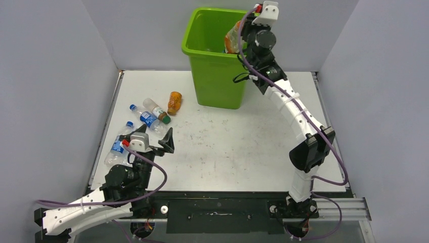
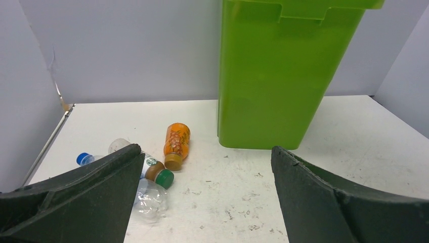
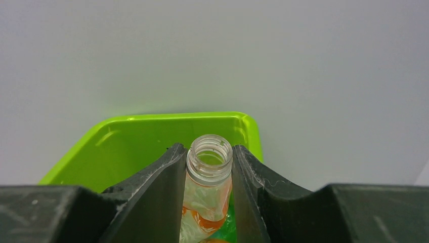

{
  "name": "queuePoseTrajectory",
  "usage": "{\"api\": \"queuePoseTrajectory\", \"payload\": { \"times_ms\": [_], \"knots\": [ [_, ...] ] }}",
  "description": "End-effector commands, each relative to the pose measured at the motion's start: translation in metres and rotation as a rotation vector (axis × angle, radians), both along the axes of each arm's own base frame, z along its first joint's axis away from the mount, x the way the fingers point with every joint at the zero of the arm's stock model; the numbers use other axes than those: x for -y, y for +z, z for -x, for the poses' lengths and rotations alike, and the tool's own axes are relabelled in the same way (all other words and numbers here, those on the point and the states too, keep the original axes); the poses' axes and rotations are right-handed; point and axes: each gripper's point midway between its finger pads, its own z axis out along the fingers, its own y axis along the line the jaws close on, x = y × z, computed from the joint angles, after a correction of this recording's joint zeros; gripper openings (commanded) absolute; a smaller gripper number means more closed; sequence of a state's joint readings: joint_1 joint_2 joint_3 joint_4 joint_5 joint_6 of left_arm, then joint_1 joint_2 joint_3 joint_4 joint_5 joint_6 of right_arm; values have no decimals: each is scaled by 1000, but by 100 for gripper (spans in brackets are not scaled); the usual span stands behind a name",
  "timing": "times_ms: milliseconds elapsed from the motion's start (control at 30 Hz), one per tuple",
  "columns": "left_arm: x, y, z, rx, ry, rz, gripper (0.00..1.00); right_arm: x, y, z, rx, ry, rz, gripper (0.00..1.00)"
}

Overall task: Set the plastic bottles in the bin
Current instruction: Place the plastic bottle in the trash bin.

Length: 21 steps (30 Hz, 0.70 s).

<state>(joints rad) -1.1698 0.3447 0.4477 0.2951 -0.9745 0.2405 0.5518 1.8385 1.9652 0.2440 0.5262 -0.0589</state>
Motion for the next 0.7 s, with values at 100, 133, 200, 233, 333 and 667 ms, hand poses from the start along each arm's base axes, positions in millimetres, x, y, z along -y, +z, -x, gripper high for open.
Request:
{"api": "queuePoseTrajectory", "payload": {
  "times_ms": [100, 133, 200, 233, 333, 667],
  "knots": [
    [-3, 13, 1, 15, -4, 40, 96, -8, -19, -22, -173, 238, -69, 19],
    [-2, 13, 1, 14, -4, 38, 96, -8, -23, -22, -186, 248, -75, 34],
    [-1, 12, 0, 12, -3, 35, 96, -9, -26, -22, -202, 267, -86, 65],
    [-1, 12, 0, 11, -1, 34, 96, -10, -26, -22, -207, 274, -90, 75],
    [0, 11, -1, 8, 0, 27, 96, -13, -18, -18, -197, 298, -104, 92],
    [-1, 9, -3, 0, 19, 25, 96, -39, 89, 68, 32, 524, -183, 100]
  ]
}}
